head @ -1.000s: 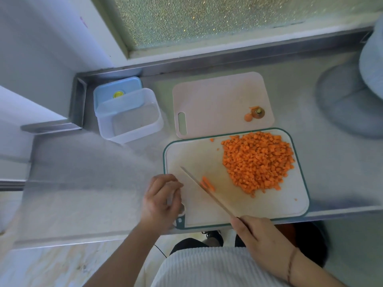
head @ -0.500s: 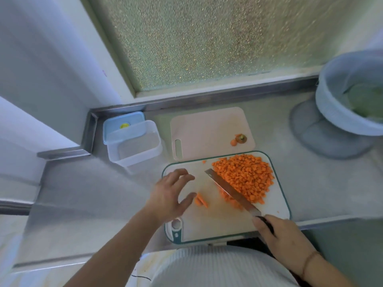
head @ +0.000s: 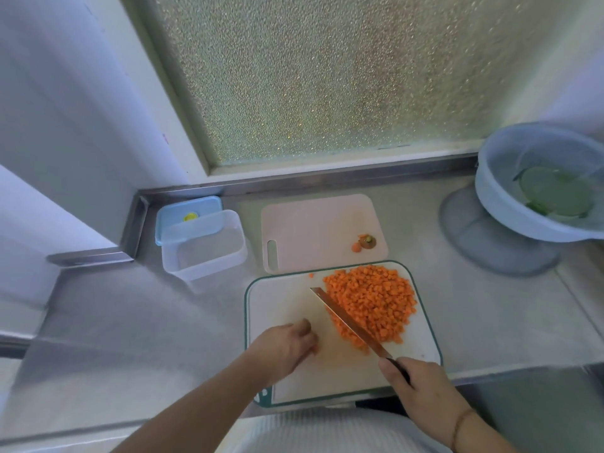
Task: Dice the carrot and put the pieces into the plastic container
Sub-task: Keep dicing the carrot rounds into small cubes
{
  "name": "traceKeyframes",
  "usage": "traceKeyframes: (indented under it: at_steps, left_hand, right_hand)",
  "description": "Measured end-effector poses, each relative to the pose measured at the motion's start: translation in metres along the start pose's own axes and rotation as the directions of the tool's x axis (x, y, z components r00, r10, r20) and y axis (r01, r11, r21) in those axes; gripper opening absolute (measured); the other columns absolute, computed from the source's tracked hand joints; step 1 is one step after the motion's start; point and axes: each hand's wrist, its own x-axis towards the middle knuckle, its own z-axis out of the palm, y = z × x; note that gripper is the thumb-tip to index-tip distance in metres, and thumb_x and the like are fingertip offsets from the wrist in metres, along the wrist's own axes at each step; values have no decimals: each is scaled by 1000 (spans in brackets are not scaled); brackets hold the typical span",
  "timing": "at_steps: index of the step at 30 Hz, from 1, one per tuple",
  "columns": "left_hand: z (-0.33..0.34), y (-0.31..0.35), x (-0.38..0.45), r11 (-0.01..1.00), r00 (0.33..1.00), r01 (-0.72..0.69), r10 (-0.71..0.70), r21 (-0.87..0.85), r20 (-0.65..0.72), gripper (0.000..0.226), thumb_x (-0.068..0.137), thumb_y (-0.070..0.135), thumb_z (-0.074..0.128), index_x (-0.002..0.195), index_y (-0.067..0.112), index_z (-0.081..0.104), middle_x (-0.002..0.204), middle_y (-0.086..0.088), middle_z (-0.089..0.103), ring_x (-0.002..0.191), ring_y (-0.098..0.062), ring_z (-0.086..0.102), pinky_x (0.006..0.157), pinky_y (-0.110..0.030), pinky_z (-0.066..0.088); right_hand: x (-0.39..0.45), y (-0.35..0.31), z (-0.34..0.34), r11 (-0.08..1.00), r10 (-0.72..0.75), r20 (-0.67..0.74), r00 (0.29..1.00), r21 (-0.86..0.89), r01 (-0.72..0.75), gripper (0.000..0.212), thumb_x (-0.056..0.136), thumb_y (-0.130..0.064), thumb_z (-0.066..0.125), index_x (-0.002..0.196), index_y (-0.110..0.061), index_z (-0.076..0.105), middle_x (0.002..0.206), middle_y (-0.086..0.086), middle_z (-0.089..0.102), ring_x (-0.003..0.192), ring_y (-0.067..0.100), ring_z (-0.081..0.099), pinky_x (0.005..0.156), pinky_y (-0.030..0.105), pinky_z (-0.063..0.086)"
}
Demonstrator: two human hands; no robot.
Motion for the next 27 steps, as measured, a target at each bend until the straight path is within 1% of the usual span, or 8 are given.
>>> traceKeyframes:
  at_steps: [3,6,10,12,14,17,22,27]
  left_hand:
    - [7,12,-4,990,989,142,-143,-22,-31,20,87,38,48,84,28,65,78,6,55,46,-13,53,40,-22,39]
    - [9,19,-8,965,971,231,-237,-128,-33,24,88,38,49,84,25,69,80,4,58,47,-17,57,39,-23,42]
    - [7,22,-6,958,965,258,-261,-125,-14,26,86,40,49,82,24,69,79,4,59,47,-17,57,41,-23,40]
    - [4,24,-7,938,954,298,-299,-177,26,32,86,43,49,90,21,71,88,1,62,57,-21,63,49,-25,48]
    - [2,24,-10,903,928,373,-367,-213,67,41,90,45,51,112,16,69,106,-3,64,76,-28,67,65,-33,55]
    - [2,24,-17,926,945,326,-316,-190,83,41,88,26,57,126,12,62,110,-7,66,84,-31,68,69,-36,58]
    - [-2,21,-12,933,933,343,-325,-109,156,47,102,21,50,148,13,43,134,-9,58,116,-29,59,96,-38,48]
    - [-14,15,-5,895,883,442,-423,-58,206,51,102,23,49,151,18,35,138,-5,54,120,-26,56,98,-36,47]
  right_hand:
    - [5,-2,3,1000,-2,20,1000,-29,3,45,91,-56,40,59,-24,44,50,-5,49,50,7,47,55,21,37]
    - [9,-2,6,999,-12,37,999,-42,13,44,94,-52,42,59,-25,44,52,-4,48,51,6,47,54,19,37]
    - [11,-4,7,999,-19,48,999,-32,21,44,94,-51,43,58,-25,43,51,-5,47,53,2,50,53,18,38]
    - [12,-3,6,999,-26,48,998,-32,28,45,95,-47,45,57,-25,42,49,-5,44,53,1,50,52,18,37]
    - [12,-3,6,999,-31,40,999,-28,32,45,96,-45,46,56,-24,41,47,-4,43,53,1,50,52,18,36]
    - [13,-2,6,1000,-19,31,999,-3,19,46,96,-45,47,56,-23,42,46,-3,43,53,2,50,50,19,35]
    - [14,-1,7,1000,-9,46,999,28,8,46,94,-48,45,56,-23,42,45,-4,45,51,5,48,50,20,34]
    - [13,3,6,999,-1,42,999,35,0,46,94,-48,45,56,-21,43,44,-6,42,49,5,47,49,20,34]
